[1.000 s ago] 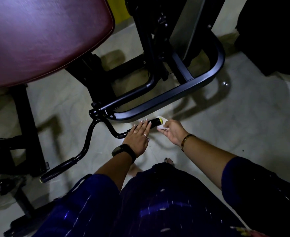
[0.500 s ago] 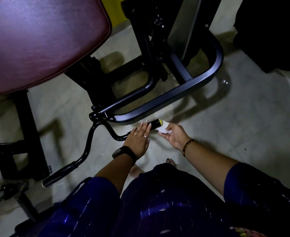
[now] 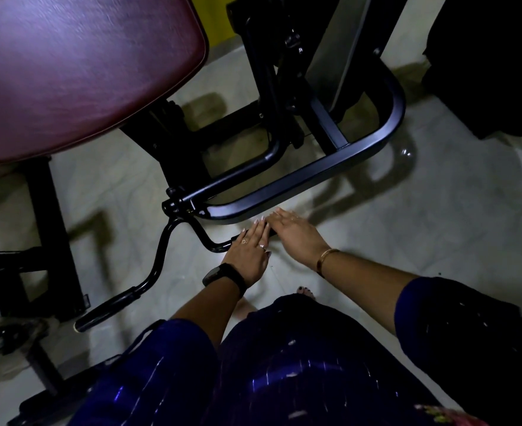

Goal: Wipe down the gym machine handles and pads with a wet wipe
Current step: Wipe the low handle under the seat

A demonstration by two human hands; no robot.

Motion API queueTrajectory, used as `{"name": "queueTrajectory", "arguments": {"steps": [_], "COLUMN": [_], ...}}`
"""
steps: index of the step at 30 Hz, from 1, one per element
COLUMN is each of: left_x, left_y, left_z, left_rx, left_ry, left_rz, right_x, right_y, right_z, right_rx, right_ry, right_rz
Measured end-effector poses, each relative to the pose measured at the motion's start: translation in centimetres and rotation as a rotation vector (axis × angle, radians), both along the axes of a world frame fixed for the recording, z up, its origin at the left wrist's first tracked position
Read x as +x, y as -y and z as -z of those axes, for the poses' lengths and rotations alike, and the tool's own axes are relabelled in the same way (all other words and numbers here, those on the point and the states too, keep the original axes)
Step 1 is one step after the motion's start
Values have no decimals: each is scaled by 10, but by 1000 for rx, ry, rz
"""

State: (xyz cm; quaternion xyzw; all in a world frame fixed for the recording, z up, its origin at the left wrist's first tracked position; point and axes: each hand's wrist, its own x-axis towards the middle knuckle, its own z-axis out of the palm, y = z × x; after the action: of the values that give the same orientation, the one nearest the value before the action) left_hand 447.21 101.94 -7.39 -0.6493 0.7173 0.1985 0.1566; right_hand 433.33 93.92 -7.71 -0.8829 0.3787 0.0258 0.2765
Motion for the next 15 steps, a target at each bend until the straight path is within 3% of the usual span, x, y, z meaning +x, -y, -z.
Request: {"name": "queueTrajectory", "arguments": {"steps": [7, 15], "left_x": [7, 9], "left_y": [-8, -11], "left_z": [3, 4], "left_rx": [-7, -3], "left_ry": [16, 6], "left_rz": [0, -65], "right_x": [-34, -7], "right_y": [-19, 10], "right_z": [20, 8], "right_rx": [-250, -101], "right_ry": [-128, -114], "right_rz": [-169, -13]}}
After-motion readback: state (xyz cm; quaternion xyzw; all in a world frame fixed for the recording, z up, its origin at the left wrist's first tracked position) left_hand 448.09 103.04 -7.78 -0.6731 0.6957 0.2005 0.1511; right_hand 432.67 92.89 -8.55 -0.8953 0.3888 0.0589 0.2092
